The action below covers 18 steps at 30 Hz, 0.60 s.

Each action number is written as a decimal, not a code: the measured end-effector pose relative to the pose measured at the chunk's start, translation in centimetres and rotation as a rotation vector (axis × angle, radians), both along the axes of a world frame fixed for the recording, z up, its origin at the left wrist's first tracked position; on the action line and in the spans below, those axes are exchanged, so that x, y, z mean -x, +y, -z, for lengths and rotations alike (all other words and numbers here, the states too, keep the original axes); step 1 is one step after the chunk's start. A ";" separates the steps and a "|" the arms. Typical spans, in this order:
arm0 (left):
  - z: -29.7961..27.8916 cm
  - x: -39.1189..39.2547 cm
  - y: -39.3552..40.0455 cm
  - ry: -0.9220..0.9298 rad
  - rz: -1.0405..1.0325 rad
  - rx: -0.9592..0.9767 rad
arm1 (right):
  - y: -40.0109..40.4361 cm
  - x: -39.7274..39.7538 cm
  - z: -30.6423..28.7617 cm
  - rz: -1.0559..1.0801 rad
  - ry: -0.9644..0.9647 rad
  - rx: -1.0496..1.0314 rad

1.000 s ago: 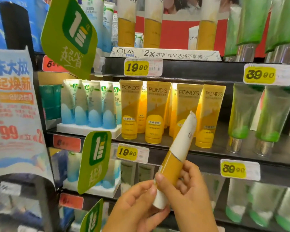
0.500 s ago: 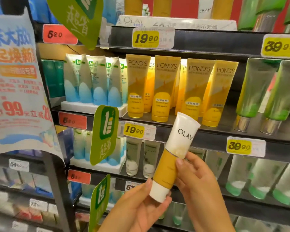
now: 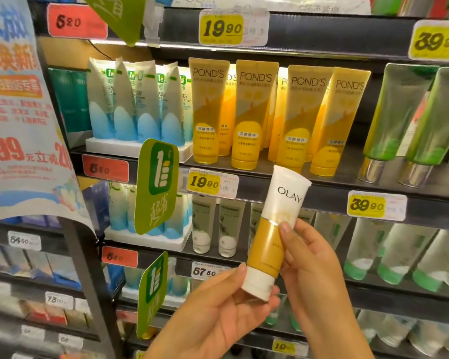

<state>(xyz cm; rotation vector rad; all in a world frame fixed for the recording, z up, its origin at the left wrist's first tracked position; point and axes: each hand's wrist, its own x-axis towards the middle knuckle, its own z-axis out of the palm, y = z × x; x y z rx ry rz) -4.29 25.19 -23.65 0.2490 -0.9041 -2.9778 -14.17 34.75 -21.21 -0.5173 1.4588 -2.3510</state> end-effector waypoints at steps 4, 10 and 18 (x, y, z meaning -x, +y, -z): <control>0.1 0.3 0.1 0.043 0.032 -0.004 | 0.3 0.3 0.0 0.014 -0.017 0.002; 0.1 0.7 0.7 0.020 -0.027 0.099 | 0.7 0.5 0.1 -0.006 0.030 -0.011; 0.7 1.7 0.9 -0.065 -0.220 0.306 | 1.0 0.4 -0.2 -0.073 0.169 -0.101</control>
